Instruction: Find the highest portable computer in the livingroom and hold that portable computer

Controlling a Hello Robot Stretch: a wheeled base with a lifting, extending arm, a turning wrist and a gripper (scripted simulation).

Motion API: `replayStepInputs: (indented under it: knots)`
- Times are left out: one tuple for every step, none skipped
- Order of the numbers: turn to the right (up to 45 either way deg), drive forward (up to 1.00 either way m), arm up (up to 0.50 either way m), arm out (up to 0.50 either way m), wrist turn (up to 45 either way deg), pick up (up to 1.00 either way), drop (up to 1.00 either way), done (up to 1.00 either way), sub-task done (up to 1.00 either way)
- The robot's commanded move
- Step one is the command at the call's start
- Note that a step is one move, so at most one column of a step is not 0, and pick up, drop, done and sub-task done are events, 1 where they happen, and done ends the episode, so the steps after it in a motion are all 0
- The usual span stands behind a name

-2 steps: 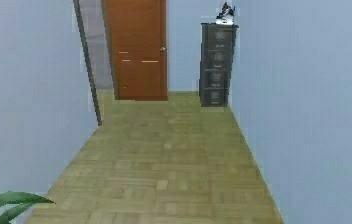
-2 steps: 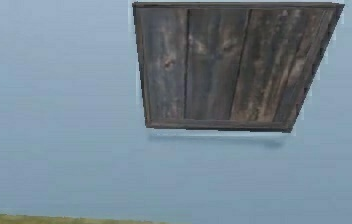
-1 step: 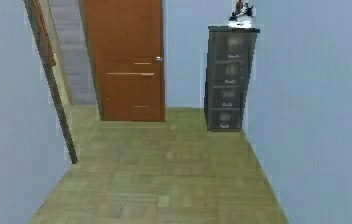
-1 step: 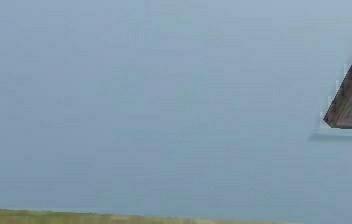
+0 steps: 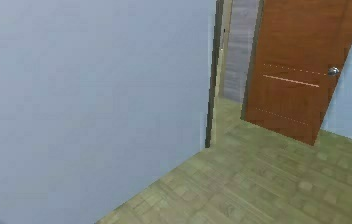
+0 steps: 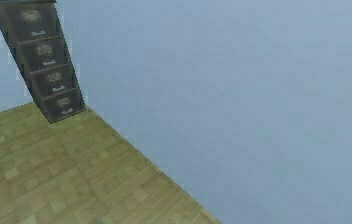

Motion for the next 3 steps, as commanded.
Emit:
replayStepInputs:
  knots:
    - [0.0, 0.1, 0.0, 0.0, 0.0, 0.0, 0.0, 0.0, 0.0]
    - [24.0, 0.0, 0.0, 0.0, 0.0, 0.0, 0.0, 0.0, 0.0]
    - [0.0, 1.0, 0.0, 0.0, 0.0, 0.0, 0.0, 0.0, 0.0]
